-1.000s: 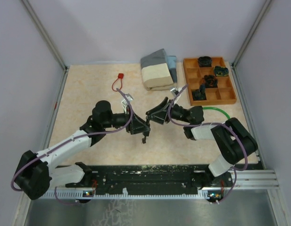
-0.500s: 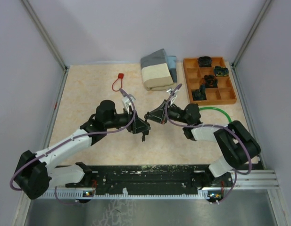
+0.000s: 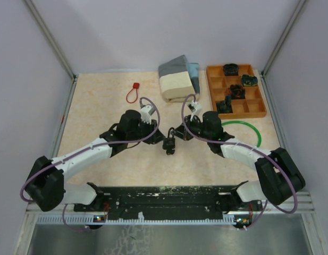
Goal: Unlock with the key
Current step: Unlock the lock, then place the lock at the center of the board.
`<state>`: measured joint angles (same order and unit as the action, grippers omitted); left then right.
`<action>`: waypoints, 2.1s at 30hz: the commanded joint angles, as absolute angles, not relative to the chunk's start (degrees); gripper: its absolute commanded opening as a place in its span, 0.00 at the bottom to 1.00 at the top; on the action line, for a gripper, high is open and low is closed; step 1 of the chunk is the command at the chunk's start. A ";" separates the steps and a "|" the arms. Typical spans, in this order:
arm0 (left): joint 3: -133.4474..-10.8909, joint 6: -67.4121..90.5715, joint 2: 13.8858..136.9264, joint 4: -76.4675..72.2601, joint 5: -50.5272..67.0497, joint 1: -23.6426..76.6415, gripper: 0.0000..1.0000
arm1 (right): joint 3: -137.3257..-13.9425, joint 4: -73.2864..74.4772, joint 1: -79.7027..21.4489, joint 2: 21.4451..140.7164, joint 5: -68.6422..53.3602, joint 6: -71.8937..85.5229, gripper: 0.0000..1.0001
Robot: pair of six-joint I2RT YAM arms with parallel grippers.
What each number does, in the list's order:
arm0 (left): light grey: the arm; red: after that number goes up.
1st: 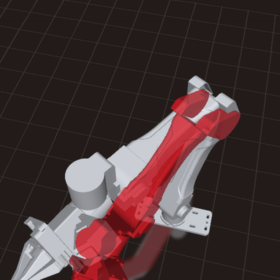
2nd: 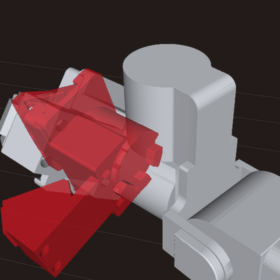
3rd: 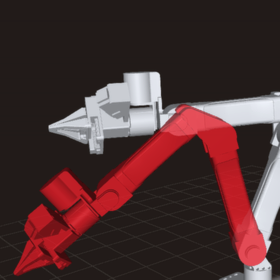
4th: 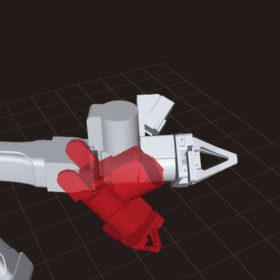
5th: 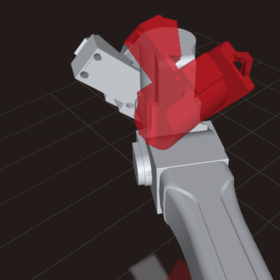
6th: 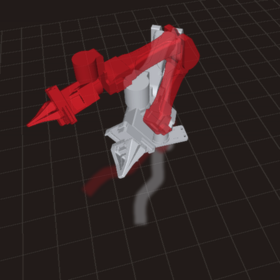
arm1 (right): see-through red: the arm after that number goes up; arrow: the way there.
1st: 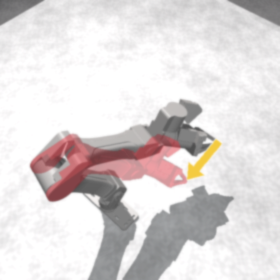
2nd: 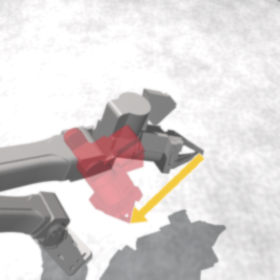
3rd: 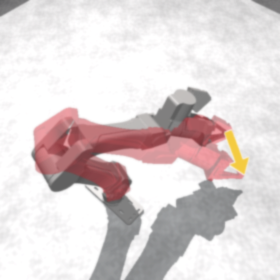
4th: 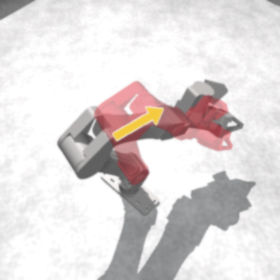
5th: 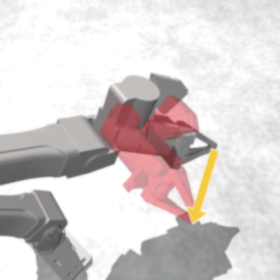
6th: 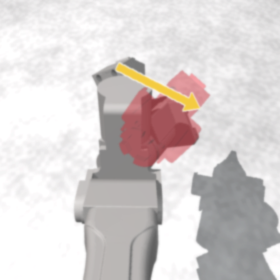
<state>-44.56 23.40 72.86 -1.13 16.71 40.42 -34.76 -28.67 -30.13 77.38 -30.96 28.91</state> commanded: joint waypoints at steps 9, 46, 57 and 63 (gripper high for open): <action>-48.37 21.24 77.20 2.67 -0.39 42.80 0.00 | -38.79 -18.25 -31.40 75.41 -22.00 23.08 0.04; -39.26 32.57 68.97 7.46 -0.35 28.68 0.54 | -57.70 -16.32 -22.05 108.03 -20.14 15.36 0.00; -39.29 31.83 69.09 4.65 3.21 28.49 0.59 | -58.69 -16.42 -21.89 106.26 -32.40 16.15 0.07; -39.02 32.25 69.69 3.44 5.94 28.48 0.59 | -58.19 -20.58 -22.24 106.17 -43.09 17.67 0.02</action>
<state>-39.64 32.14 69.32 5.74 3.42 28.73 -56.69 -13.98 -21.50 108.03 -32.69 16.67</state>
